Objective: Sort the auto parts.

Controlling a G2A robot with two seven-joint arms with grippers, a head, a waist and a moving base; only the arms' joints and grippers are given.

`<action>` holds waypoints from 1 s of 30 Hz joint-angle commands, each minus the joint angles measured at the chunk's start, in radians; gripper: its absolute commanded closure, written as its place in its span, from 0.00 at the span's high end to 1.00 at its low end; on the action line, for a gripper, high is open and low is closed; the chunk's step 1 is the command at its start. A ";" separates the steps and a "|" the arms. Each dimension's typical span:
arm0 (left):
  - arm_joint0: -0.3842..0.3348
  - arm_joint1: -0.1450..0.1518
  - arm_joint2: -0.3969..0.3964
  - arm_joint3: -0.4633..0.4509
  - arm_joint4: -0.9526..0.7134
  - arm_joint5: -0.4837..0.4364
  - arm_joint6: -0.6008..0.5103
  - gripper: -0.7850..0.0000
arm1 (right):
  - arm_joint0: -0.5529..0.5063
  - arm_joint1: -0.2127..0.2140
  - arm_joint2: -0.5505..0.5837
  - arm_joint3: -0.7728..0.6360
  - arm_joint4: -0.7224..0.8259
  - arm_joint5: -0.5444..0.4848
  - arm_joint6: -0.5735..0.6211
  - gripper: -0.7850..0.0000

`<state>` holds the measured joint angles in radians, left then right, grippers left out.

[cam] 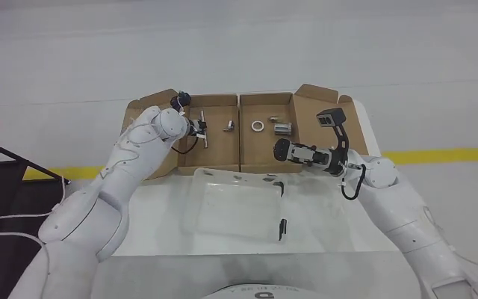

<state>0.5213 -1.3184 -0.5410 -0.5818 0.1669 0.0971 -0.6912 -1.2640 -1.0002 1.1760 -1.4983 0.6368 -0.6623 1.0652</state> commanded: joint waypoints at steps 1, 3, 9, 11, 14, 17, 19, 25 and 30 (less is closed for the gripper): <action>-0.007 -0.012 0.005 0.031 0.005 -0.018 -0.003 0.00 | 0.000 0.000 0.000 0.000 0.000 0.000 0.000 1.00; -0.013 -0.024 0.008 0.058 0.007 -0.034 -0.001 0.17 | 0.000 0.000 0.000 0.000 0.000 0.000 0.000 1.00; -0.027 -0.054 0.015 0.114 0.022 -0.072 0.007 1.00 | 0.000 0.000 0.000 0.000 0.000 0.000 0.000 1.00; -0.030 -0.060 0.025 0.124 0.052 -0.088 0.008 1.00 | 0.000 0.000 0.000 0.000 0.000 0.000 0.000 1.00; -0.035 -0.064 0.019 0.129 0.061 -0.132 0.035 1.00 | 0.000 0.000 0.000 0.000 0.000 0.000 0.000 1.00; -0.032 -0.056 -0.012 0.114 0.036 -0.233 0.083 1.00 | 0.000 0.000 0.000 0.000 0.000 0.000 0.000 1.00; -0.023 -0.043 -0.044 0.104 0.005 -0.321 0.108 1.00 | 0.000 0.000 0.000 0.000 0.000 0.000 0.000 1.00; 0.065 0.030 -0.166 0.006 -0.070 -0.697 0.216 1.00 | 0.000 0.000 0.000 0.000 0.000 0.000 0.000 1.00; 0.193 0.099 -0.274 -0.124 -0.093 -0.903 0.266 1.00 | 0.000 0.000 0.000 0.000 0.000 0.000 0.000 1.00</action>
<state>0.6842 -1.2323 -0.7928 -0.6733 0.0778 -0.7703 -0.4316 -1.2640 -1.0002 1.1760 -1.4983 0.6368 -0.6623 1.0652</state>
